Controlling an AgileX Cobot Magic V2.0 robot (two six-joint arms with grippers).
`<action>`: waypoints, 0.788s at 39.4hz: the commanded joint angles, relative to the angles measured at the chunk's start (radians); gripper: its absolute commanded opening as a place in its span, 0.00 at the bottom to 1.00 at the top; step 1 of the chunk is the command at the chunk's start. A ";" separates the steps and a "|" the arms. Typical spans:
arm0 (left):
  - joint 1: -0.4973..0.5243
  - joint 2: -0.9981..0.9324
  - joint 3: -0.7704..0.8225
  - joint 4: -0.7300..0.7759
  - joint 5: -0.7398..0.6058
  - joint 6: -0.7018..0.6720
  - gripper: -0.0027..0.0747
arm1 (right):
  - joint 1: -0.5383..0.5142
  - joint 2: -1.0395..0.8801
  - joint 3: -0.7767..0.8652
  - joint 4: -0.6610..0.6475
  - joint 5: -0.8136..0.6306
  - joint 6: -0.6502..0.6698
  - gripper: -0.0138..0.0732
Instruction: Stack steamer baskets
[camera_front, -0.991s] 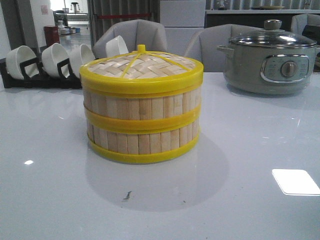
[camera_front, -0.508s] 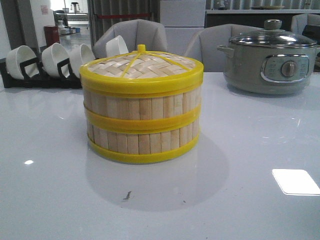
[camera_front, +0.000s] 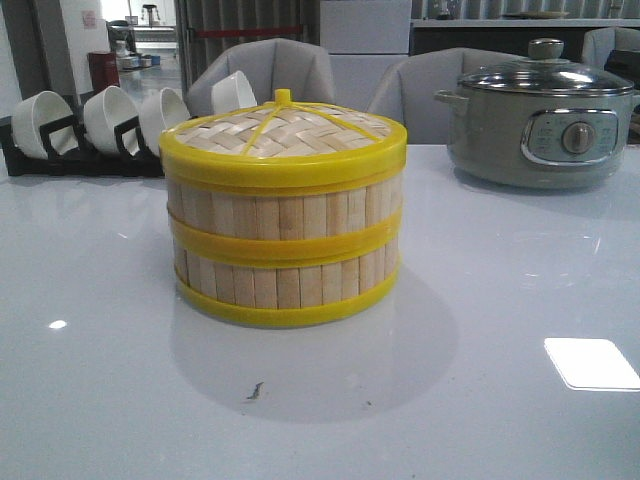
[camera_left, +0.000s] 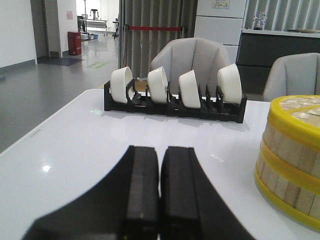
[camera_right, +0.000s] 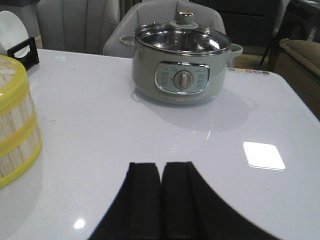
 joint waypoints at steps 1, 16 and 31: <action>0.002 -0.016 0.002 0.002 -0.088 -0.001 0.15 | -0.007 0.001 -0.030 -0.008 -0.089 -0.005 0.22; 0.002 -0.016 0.002 0.002 -0.088 -0.001 0.15 | -0.007 -0.157 -0.021 -0.008 -0.089 -0.005 0.22; 0.002 -0.016 0.002 0.002 -0.088 -0.001 0.15 | -0.007 -0.345 0.199 0.089 -0.104 0.045 0.19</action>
